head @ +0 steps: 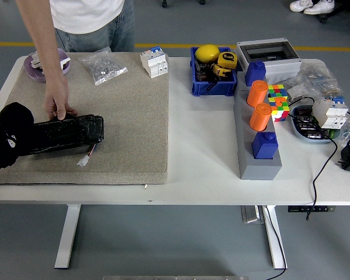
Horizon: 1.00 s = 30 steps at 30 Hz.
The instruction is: Pick the rag up,wipe the panel,place it on the desk
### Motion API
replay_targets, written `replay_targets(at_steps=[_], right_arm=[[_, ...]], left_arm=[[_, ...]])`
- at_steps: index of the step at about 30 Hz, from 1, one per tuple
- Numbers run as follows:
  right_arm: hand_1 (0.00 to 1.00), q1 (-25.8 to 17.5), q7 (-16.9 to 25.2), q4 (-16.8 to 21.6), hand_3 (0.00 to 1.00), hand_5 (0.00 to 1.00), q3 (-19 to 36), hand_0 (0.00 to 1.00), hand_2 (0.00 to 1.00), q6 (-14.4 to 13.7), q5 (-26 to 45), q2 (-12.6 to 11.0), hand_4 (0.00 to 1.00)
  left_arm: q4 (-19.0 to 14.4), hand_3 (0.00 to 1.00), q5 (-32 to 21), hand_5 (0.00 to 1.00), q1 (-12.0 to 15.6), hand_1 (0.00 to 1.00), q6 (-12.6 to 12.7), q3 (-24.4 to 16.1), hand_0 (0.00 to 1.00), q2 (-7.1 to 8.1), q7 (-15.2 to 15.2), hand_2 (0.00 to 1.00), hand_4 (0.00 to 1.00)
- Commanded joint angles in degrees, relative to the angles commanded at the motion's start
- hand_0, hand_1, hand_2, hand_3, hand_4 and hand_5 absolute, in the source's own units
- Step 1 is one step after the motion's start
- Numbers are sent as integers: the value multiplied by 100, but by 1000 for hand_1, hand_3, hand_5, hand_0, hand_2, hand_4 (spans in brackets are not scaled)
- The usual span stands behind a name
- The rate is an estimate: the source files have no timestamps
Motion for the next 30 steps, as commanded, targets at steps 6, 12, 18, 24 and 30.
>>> replay_targets(at_steps=[6, 12, 18, 24, 30], right_arm=[[556, 2, 4, 1, 753, 604, 16, 734, 717, -3, -7, 5, 998], [557, 3, 3, -3, 753, 605, 19, 734, 717, -5, -5, 5, 998], [557, 2, 3, -1, 753, 604, 19, 734, 717, -4, -3, 8, 998], [557, 11, 3, 1, 753, 605, 22, 734, 717, -10, -5, -1, 998], [556, 13, 2, -3, 753, 604, 13, 734, 717, -8, 1, 5, 998]], left_arm=[[-165, 438, 6, 2, 52, 111, 19, 28, 186, -23, 24, 529, 72], [-400, 440, -11, 2, 42, 112, 21, 136, 186, -88, 67, 530, 76], [-582, 441, -77, 2, -41, 112, 18, 393, 185, -129, 113, 530, 77], [-696, 440, -138, 2, -155, 112, 27, 738, 184, -191, 155, 530, 78], [-831, 441, -225, 2, -295, 113, 42, 1132, 181, -244, 203, 530, 80]])
